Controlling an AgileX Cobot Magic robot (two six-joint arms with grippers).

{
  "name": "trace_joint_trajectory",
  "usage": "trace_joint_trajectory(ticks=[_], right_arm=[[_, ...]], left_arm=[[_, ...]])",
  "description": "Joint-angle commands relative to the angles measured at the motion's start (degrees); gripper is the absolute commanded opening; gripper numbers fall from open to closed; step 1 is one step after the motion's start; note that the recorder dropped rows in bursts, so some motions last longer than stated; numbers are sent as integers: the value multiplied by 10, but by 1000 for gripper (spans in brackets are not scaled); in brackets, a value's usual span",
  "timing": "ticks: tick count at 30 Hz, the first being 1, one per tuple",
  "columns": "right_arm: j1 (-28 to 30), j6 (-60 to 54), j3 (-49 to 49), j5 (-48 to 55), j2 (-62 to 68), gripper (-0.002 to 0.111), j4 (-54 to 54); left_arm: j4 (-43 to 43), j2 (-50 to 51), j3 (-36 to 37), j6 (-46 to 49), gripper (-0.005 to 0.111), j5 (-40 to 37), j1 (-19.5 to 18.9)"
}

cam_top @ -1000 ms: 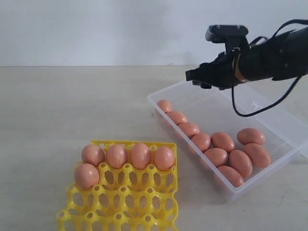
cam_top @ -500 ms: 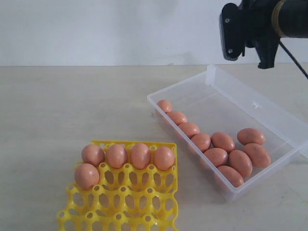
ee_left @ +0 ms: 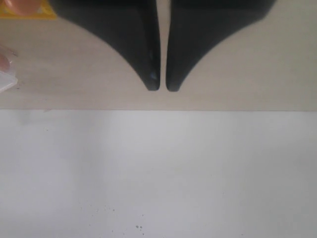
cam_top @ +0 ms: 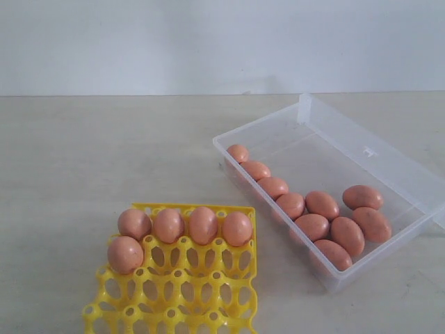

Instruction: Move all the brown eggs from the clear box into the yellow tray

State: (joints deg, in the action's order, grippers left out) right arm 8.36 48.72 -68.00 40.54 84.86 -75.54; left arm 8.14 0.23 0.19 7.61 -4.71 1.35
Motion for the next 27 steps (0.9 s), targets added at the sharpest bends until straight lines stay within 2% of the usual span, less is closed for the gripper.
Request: trace_joint_trajectory(ticks=[1,4,7,11,13,15,18,21,23,27], right_arm=[[72,-319,0,-11,-3,0,509],[77,-679,0,138,-4,0,868],[76,-937,9,294,-3,0,1103],[49,-1213,60,283,-3,0,1393],[13,-1304,87,187,-3,0,1480],[-41,-1373,113,57,-3,0,1533],[-175,-1498,155,-158,-3,0,1549],[-295,-1560,197,-288,-2,0,1549],[-352,-1567,217,-307,-2,0,1553],[-419,-1597,248,-244,-2,0,1624]], left_arm=[[2,-2,-2,-4,4,4,-1],[2,-2,-2,-4,4,4,-1],[2,-2,-2,-4,4,4,-1],[2,-2,-2,-4,4,4,-1],[2,-2,-2,-4,4,4,-1],[2,-2,-2,-4,4,4,-1],[2,-2,-2,-4,4,4,-1],[2,-2,-2,-4,4,4,-1],[2,-2,-2,-4,4,3,-1],[2,-2,-2,-4,4,4,-1]])
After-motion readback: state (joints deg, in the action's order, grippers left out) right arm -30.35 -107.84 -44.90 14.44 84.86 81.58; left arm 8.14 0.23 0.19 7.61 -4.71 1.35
